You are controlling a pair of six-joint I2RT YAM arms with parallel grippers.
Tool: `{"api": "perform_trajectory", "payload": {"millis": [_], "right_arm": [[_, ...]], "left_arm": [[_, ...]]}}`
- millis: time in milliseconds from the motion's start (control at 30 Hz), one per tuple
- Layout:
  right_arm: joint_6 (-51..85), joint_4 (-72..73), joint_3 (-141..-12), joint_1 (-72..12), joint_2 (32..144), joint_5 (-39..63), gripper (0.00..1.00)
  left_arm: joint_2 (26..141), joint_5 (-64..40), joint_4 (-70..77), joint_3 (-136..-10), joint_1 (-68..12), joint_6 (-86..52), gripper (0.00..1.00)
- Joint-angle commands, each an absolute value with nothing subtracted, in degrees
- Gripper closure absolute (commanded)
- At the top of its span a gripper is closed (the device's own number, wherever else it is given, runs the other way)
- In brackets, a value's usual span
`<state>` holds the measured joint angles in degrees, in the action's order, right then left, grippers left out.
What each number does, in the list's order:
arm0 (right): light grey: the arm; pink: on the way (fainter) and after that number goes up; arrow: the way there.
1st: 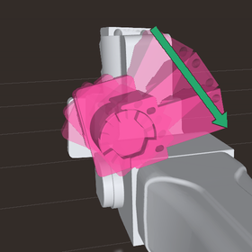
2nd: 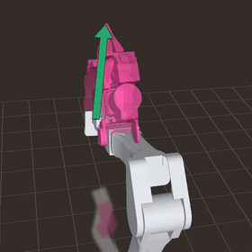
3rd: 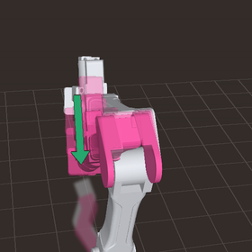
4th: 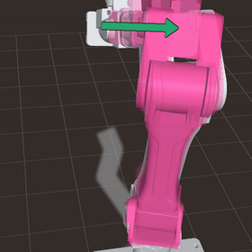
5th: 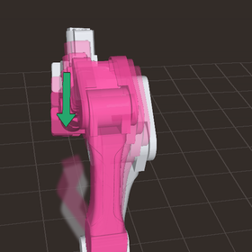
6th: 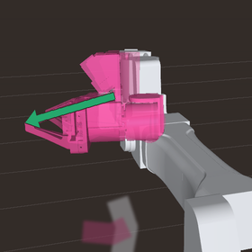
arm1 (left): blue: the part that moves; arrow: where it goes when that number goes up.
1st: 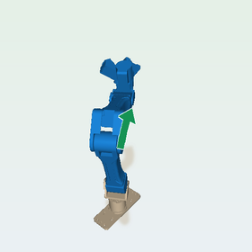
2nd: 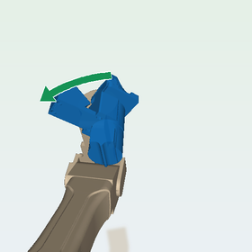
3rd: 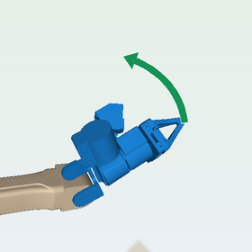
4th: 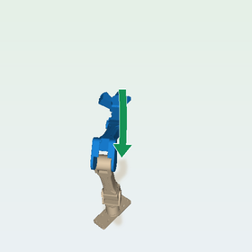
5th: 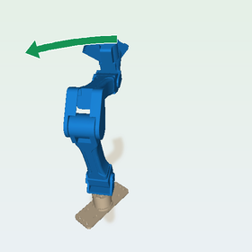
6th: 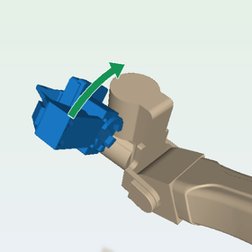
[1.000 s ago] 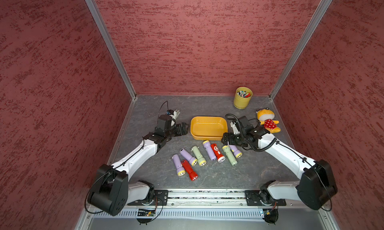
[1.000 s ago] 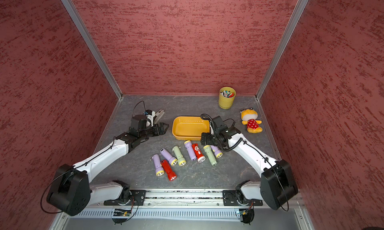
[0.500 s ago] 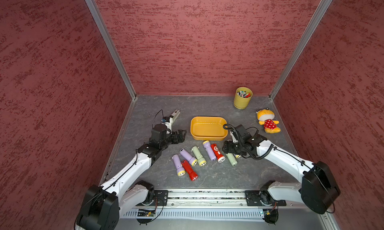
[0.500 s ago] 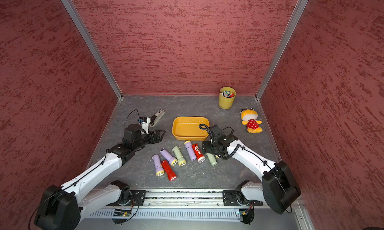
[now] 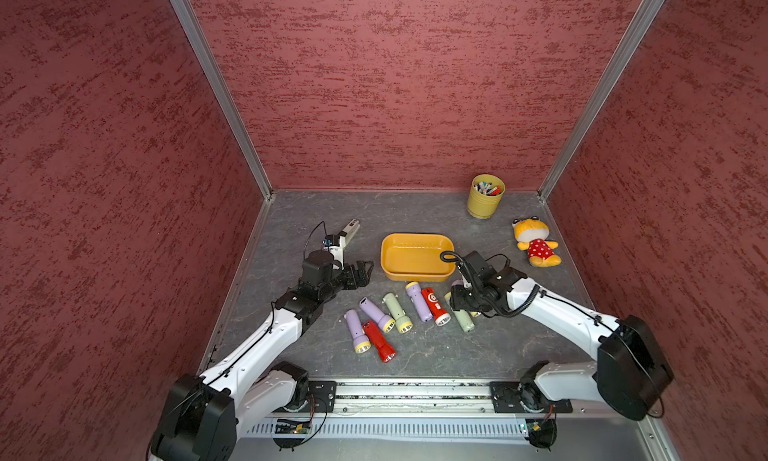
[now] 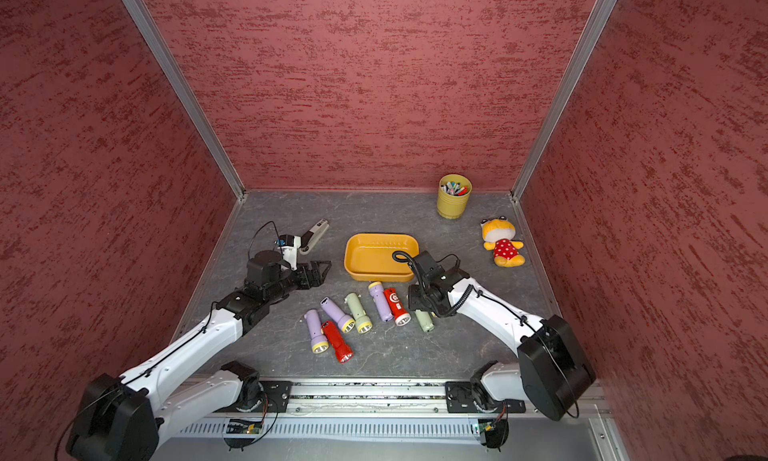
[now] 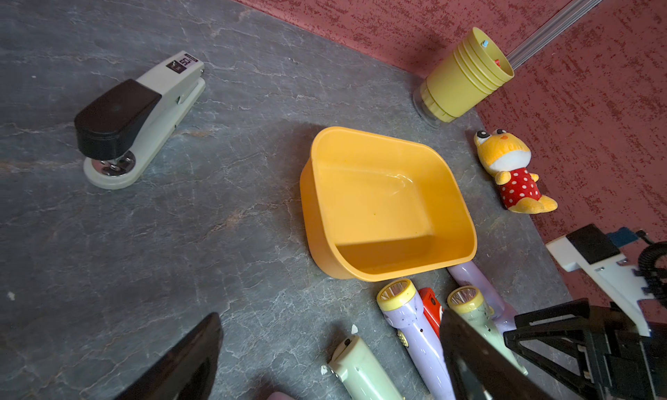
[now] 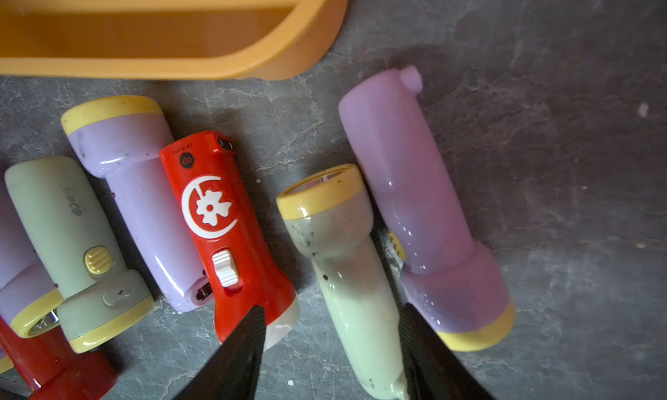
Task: Put the flashlights into the storage boxes
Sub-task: Pick up the flashlight from the center of the board.
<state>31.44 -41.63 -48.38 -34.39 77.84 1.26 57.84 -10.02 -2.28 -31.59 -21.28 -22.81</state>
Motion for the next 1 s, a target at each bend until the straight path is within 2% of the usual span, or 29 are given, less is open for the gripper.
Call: {"api": "perform_trajectory", "payload": {"millis": [0,367,700,967], "right_arm": [[30.55,-41.65,-49.91,-34.96,80.02,0.19,0.43],[29.99,-41.49,-49.37,-35.42,82.66,-2.77,0.51],[29.26,-40.05,-49.29,-35.37,86.48,-3.06,0.52],[28.81,-37.55,-48.94,-35.42,88.89,-3.47,0.58]], "left_arm": [[56.54,-8.71,-1.85,-31.55,-21.60,-21.56,0.07],[57.21,-8.16,-0.46,-30.29,-21.88,-22.41,0.07],[57.74,-8.00,0.00,-30.41,-22.24,-22.25,0.06],[58.25,-7.96,0.32,-30.40,-22.24,-21.99,0.06]]}}
